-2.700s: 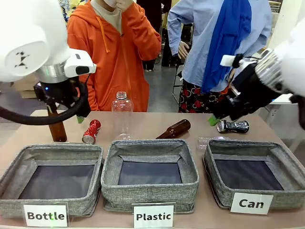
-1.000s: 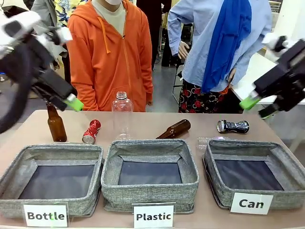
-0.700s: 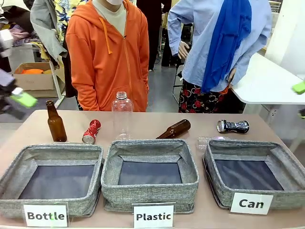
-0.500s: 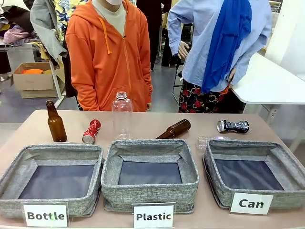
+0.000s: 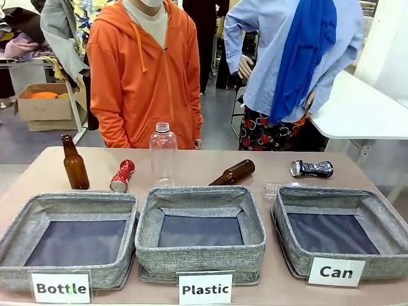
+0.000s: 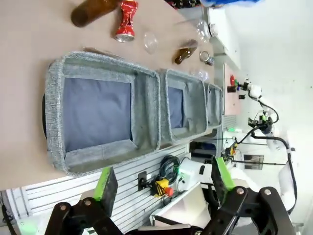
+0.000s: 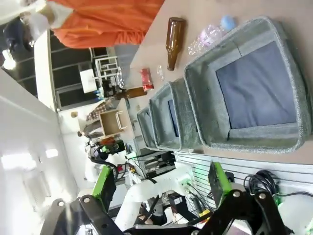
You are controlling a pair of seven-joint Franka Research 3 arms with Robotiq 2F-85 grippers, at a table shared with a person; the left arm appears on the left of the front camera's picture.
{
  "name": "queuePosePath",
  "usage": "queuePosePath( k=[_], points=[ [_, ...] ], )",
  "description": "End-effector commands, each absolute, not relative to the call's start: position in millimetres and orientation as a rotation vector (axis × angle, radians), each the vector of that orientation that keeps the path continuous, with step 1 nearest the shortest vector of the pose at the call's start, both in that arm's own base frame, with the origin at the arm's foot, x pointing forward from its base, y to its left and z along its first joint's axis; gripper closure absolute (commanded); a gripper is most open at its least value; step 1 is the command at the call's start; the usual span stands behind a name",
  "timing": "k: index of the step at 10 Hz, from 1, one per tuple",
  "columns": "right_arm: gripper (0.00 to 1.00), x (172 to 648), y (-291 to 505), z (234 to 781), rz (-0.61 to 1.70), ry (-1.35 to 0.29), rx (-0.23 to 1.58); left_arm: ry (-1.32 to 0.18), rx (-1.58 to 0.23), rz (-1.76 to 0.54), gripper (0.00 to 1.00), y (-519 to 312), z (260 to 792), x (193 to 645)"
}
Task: Sort the can waste into the basket.
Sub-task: Pick up the can waste from the table and place it in the right Fabric basket.
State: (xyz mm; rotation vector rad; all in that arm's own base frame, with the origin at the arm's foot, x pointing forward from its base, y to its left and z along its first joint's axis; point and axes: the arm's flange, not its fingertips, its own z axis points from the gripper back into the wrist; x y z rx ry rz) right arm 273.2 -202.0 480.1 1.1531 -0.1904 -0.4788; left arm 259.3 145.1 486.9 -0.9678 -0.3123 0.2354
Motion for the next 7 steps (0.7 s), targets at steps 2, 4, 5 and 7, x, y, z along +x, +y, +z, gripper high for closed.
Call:
queuePosePath(
  k=[2,4,5,7],
  points=[
    [0.00,269.8,-200.5,483.8,-0.458,-0.191,1.141,-0.304,-0.963,0.206,0.00,141.8,484.6,259.9],
    [0.00,269.8,-200.5,483.8,-0.458,-0.191,1.141,-0.304,-0.963,0.206,0.00,141.8,484.6,259.9],
    [0.00,269.8,-200.5,483.8,-0.458,-0.191,1.141,-0.304,-0.963,0.206,0.00,141.8,484.6,259.9],
    [0.00,269.8,-200.5,483.8,-0.458,-0.191,1.141,-0.304,-0.963,0.206,0.00,141.8,484.6,259.9]
  ],
)
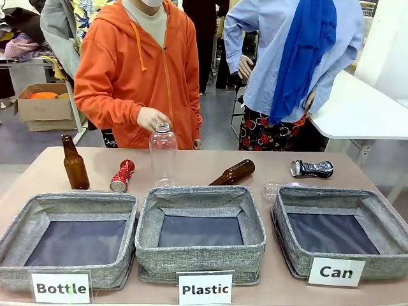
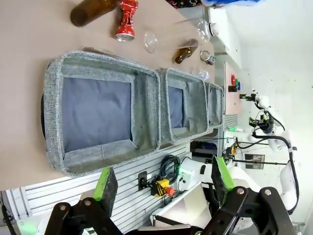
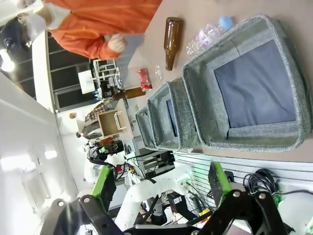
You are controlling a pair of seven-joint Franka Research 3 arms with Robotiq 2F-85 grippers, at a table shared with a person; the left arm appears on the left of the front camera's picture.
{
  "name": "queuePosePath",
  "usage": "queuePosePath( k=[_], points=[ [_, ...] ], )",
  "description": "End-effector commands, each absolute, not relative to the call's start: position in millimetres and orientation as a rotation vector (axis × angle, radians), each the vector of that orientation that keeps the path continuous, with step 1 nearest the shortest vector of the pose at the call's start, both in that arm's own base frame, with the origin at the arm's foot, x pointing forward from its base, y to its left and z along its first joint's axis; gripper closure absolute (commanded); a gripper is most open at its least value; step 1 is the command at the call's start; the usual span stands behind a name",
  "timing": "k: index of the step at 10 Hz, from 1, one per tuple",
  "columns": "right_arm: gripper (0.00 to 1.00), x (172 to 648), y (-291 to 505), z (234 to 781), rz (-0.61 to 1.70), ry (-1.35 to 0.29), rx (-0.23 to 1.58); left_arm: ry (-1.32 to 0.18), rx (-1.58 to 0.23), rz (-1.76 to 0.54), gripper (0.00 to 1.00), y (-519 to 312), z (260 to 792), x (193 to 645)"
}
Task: Sort the can waste into the basket.
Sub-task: Pick up the can waste from the table and place it in the right Fabric basket.
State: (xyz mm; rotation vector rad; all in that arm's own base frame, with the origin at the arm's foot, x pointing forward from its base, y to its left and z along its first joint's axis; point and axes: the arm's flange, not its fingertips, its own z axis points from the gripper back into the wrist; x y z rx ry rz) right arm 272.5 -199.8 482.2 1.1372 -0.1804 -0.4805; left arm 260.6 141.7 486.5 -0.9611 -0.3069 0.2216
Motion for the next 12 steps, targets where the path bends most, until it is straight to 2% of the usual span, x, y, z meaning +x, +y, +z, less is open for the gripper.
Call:
queuePosePath(
  k=[1,3,6,9,12],
  points=[
    [0.00,269.8,-200.5,483.8,-0.458,-0.191,1.141,-0.307,-0.961,0.222,0.00,141.7,486.5,260.6],
    [0.00,269.8,-200.5,483.8,-0.458,-0.191,1.141,-0.379,-0.812,0.071,0.00,103.2,533.4,262.9],
    [0.00,269.8,-200.5,483.8,-0.458,-0.191,1.141,-0.345,-0.607,-0.214,0.00,3.7,588.4,298.7],
    [0.00,269.8,-200.5,483.8,-0.458,-0.191,1.141,-0.310,-0.461,-0.342,0.00,-81.5,589.6,343.8],
    [0.00,269.8,-200.5,483.8,-0.458,-0.191,1.141,-0.226,-0.440,-0.335,0.00,-114.6,562.2,390.2]
  ],
)
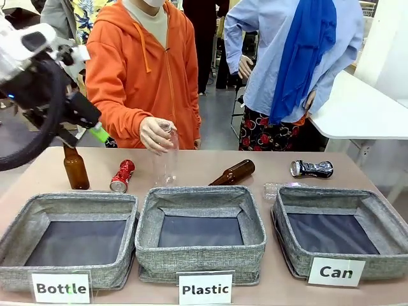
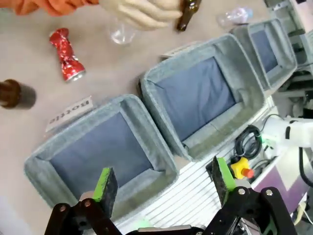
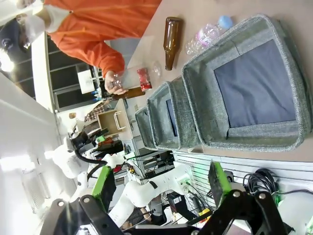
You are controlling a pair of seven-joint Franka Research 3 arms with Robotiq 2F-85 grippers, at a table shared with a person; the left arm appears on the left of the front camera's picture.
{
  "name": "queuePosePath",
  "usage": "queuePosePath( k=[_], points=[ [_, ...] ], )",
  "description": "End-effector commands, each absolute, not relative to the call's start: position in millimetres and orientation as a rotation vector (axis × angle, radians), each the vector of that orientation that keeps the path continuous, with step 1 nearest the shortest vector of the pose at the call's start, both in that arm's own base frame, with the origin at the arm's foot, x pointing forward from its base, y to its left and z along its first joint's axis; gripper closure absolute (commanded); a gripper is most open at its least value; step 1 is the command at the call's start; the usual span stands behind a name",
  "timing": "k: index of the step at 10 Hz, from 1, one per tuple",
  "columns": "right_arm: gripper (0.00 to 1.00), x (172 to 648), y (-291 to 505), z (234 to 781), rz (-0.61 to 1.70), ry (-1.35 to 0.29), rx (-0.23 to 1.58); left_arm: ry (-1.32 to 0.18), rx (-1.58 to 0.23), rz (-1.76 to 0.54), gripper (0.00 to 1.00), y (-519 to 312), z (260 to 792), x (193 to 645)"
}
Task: Sort the can waste into the basket.
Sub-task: Pick up the can waste from the table and place it in the right Fabric basket.
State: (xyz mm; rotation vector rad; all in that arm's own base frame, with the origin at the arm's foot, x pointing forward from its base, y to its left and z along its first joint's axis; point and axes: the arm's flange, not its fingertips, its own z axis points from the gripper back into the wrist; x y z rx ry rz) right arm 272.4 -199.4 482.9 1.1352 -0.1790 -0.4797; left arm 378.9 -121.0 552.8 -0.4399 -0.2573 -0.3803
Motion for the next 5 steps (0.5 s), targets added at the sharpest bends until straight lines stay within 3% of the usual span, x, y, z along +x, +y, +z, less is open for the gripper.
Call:
queuePosePath(
  k=[1,5],
  points=[
    [0.00,269.8,-200.5,483.8,-0.458,-0.191,1.141,-0.239,-0.477,-0.325,0.00,-100.8,565.8,388.5],
    [0.00,269.8,-200.5,483.8,-0.458,-0.191,1.141,-0.463,-0.681,-0.183,0.00,54.2,601.0,301.4]
  ],
)
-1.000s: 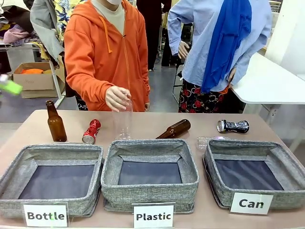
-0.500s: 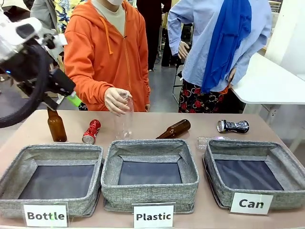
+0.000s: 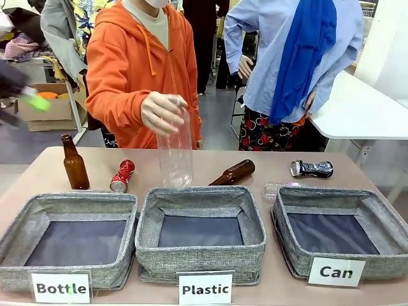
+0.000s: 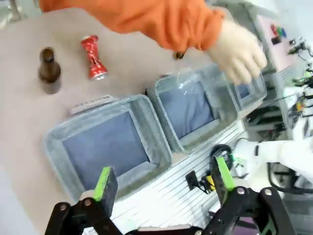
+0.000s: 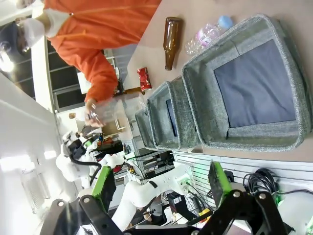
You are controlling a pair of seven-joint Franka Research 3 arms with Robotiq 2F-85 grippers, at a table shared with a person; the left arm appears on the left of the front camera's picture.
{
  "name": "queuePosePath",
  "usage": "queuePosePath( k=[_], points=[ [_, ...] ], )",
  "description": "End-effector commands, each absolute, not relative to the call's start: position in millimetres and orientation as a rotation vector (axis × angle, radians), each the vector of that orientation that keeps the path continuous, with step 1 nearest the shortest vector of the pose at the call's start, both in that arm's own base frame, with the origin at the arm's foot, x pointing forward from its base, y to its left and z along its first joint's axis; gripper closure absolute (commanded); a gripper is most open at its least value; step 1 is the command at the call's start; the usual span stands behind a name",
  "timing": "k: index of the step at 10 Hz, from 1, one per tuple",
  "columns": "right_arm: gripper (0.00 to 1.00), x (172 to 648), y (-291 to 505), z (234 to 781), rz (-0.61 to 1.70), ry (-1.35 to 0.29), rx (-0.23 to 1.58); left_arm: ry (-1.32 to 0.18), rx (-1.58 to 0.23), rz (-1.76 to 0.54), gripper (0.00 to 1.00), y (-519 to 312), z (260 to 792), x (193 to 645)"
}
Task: Sort the can waste into the basket.
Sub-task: Pick up the can waste from the table and place it in the right Fabric basket.
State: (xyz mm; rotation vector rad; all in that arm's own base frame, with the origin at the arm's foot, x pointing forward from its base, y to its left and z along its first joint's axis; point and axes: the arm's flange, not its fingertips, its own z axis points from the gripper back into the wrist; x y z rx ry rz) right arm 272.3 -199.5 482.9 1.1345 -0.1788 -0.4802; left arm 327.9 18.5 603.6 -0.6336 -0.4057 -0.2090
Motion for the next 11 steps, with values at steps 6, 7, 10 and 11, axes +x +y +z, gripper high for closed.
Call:
queuePosePath(
  k=[6,7,10,11],
  points=[
    [0.00,269.8,-200.5,483.8,-0.458,-0.191,1.141,-0.564,-0.928,0.107,0.00,192.4,542.7,221.8],
    [0.00,269.8,-200.5,483.8,-0.458,-0.191,1.141,-0.558,-0.945,0.117,0.00,195.2,534.0,219.3],
    [0.00,269.8,-200.5,483.8,-0.458,-0.191,1.141,-0.558,-0.947,0.102,0.00,195.0,531.7,218.2],
    [0.00,269.8,-200.5,483.8,-0.458,-0.191,1.141,-0.558,-0.924,0.068,0.00,184.3,539.1,223.2]
  ],
)
